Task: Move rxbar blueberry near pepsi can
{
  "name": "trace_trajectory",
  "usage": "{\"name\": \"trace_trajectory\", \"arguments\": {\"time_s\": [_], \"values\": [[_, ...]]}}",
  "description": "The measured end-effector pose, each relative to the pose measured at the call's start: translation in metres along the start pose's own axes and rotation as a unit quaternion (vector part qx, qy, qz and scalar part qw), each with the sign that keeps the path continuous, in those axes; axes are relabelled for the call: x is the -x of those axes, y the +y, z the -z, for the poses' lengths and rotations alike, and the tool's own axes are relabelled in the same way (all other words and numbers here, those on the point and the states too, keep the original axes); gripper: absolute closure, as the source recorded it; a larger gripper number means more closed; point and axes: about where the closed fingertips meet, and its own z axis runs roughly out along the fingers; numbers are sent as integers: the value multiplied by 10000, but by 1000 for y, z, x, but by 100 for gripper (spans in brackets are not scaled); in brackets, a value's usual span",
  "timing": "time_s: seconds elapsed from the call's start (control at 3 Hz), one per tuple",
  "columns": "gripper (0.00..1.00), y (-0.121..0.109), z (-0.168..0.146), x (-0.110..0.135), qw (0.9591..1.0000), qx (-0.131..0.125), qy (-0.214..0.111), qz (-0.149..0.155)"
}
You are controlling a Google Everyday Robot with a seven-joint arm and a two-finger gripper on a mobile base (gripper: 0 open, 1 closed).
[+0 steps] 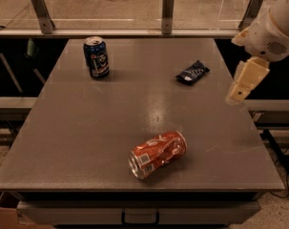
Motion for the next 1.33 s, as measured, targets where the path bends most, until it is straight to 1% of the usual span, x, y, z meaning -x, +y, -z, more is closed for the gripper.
{"name": "trace_trajectory", "arguments": {"time_s": [0.33, 0.67, 1.0, 1.33], "values": [[0, -33, -57, 7, 9987, 133, -380, -310], [0, -55, -108, 19, 9960, 187, -685, -534], [0, -77, -140, 26, 9931, 127, -895, -744], [17, -97, -157, 30, 9903, 46, -982, -983]]}}
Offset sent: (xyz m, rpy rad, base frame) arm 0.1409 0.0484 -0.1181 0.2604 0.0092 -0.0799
